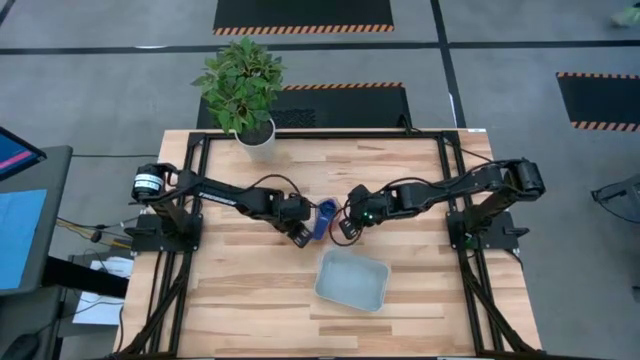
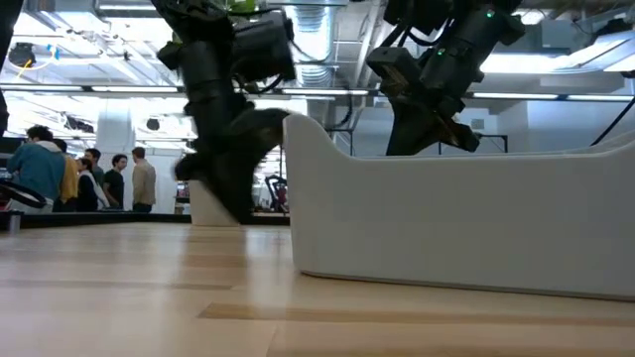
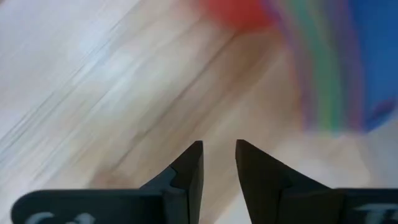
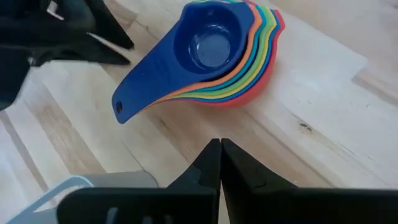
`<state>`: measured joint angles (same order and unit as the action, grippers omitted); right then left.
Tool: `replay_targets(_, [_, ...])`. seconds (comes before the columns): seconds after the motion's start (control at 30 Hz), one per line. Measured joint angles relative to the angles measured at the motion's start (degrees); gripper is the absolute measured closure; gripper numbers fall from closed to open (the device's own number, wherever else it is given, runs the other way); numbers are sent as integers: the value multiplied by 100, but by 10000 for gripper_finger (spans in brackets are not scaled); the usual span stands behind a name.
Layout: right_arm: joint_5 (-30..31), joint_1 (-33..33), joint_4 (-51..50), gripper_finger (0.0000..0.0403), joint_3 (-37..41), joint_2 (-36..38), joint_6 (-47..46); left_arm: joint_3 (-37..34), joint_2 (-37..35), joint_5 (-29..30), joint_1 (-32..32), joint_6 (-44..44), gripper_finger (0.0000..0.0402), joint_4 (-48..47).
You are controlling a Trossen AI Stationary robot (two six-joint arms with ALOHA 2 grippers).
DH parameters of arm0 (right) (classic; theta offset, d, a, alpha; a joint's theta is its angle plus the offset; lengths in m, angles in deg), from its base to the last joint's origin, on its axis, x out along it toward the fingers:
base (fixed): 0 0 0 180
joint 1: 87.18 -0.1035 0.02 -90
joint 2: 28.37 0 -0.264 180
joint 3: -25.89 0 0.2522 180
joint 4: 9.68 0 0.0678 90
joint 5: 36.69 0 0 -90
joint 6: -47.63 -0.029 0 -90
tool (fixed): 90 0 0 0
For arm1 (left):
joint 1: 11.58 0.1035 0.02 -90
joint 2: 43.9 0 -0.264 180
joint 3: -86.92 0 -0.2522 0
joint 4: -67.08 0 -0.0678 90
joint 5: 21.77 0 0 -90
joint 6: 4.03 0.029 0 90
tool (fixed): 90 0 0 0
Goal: Nest measuring cups in basket
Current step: Put the stacked measuring cups into the gray bin
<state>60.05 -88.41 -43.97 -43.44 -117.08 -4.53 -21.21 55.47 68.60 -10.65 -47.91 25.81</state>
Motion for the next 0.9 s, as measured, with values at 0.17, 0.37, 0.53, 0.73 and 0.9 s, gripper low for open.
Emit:
replay_targets(0.17, [-234,172,6,381,0,0,148,0,-93,-148,-31,-13,320,-1760])
replay_targets(0.37, [-402,377,231,386,0,0,46,0,-393,-135,-265,-63,320,-3628])
replay_targets(0.53, [-681,570,505,362,-194,0,326,-162,-712,39,-618,-430,320,-4424])
replay_targets(0.73, [-980,863,495,294,-437,-1,692,-409,-1144,427,-1021,-1047,320,-4188])
replay_targets(0.9, [-988,844,469,205,-437,-313,-61,-411,-1274,621,-1106,-1303,320,-3834])
